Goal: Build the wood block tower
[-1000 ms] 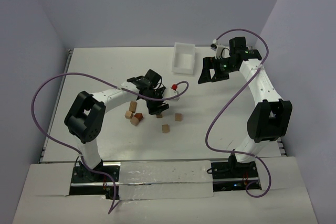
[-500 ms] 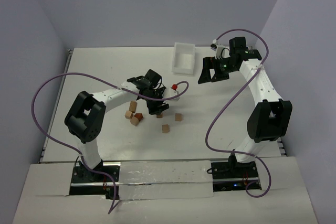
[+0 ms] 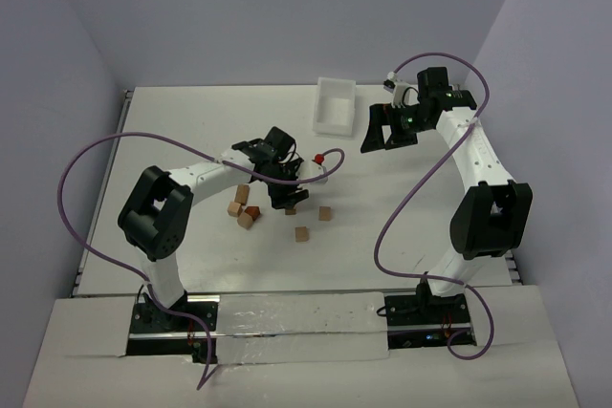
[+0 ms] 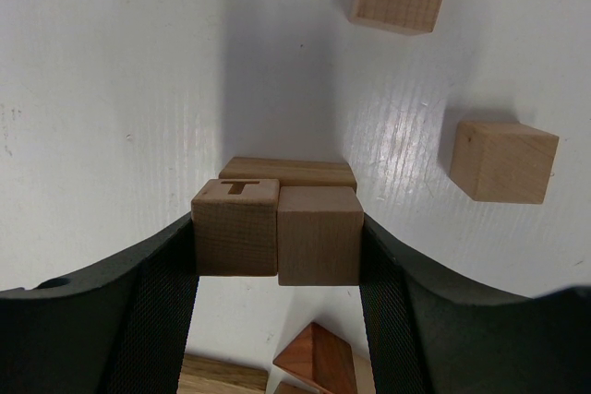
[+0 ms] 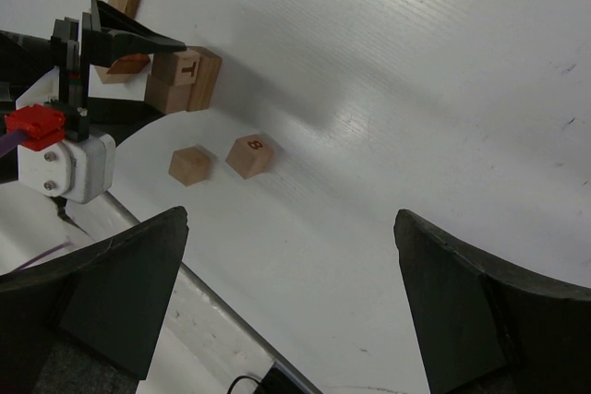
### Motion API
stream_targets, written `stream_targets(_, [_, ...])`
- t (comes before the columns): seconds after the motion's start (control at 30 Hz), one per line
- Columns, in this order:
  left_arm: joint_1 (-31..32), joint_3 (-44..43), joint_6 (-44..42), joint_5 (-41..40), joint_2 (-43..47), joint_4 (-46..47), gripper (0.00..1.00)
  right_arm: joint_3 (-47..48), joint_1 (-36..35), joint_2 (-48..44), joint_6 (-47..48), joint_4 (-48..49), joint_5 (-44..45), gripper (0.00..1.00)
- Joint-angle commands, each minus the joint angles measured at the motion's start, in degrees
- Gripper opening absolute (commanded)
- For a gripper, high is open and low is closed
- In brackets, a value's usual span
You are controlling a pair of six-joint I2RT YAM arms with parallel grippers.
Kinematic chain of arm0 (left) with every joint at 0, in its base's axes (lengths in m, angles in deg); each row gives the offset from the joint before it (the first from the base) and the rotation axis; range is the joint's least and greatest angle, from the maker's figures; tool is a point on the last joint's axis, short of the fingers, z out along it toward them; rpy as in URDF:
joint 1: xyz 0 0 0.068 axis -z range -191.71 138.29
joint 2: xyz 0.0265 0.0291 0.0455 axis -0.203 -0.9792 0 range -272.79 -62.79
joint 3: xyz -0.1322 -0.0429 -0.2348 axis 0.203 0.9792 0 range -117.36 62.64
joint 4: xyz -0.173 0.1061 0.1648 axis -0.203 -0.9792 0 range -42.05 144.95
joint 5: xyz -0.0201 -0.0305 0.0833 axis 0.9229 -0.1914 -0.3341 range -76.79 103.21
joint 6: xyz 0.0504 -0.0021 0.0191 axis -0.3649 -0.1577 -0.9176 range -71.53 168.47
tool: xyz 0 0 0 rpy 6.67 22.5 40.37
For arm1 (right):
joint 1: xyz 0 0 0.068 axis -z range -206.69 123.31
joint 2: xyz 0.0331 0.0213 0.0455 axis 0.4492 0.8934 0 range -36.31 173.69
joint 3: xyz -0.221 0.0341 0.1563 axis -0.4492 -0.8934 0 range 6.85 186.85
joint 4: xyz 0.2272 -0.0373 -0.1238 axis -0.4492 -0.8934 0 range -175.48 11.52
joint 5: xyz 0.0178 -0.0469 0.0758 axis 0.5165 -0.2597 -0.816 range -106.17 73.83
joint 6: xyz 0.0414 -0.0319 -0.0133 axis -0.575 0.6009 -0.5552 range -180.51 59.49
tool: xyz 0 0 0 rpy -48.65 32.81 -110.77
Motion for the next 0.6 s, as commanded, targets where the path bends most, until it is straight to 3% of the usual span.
stream_targets(0.0, [0.4,0.0,-1.0,0.4,1.0,0.9,0.56,2.0,-0.8,-0.1,0.5,-1.1,-1.1,1.0])
stream_targets(0.57, [0.6,-0.2,-1.4,0.3,0.6,0.1,0.61,2.5,-1.0,0.4,0.8,-1.5,-1.2,1.0])
